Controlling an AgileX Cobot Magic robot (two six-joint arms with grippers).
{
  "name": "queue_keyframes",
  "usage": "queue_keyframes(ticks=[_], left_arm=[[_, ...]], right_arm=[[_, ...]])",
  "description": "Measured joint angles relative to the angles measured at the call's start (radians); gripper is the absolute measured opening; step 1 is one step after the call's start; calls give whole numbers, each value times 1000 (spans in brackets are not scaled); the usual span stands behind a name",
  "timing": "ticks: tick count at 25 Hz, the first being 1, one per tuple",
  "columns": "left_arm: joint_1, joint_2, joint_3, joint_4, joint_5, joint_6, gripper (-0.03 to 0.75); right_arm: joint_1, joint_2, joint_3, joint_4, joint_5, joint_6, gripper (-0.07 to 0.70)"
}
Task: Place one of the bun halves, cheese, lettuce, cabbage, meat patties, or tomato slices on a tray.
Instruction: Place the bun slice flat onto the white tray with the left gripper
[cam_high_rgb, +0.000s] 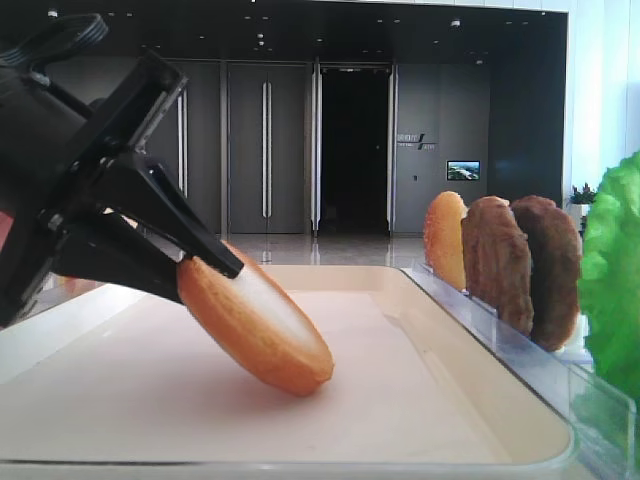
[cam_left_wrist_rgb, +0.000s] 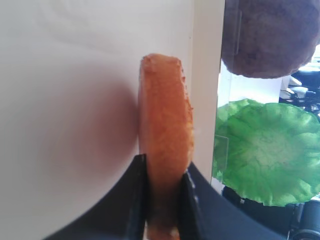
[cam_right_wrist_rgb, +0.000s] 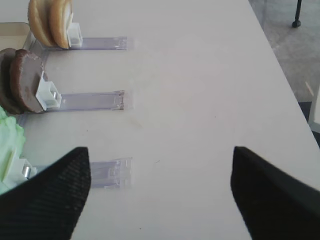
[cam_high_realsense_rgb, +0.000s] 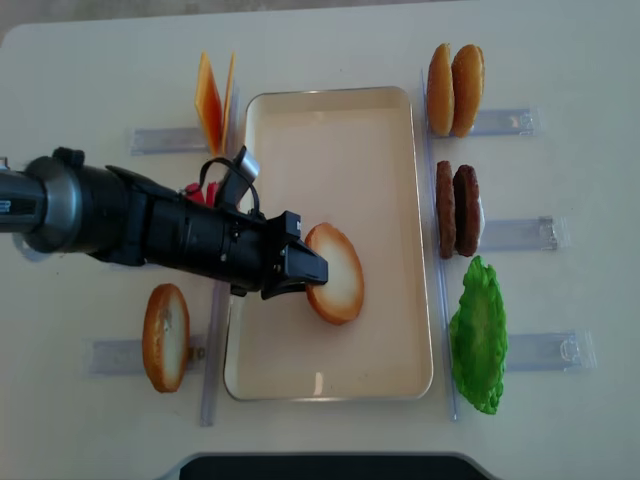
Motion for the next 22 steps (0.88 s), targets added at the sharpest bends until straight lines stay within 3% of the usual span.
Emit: queue_keyframes(ticks=[7,22], left_arm=[[0,17,-1,-65,27,65,123],[0,22,-1,-6,5,18,120]], right_arm=[[0,0,0,0,0,0,577],[0,0,0,0,0,0,577]])
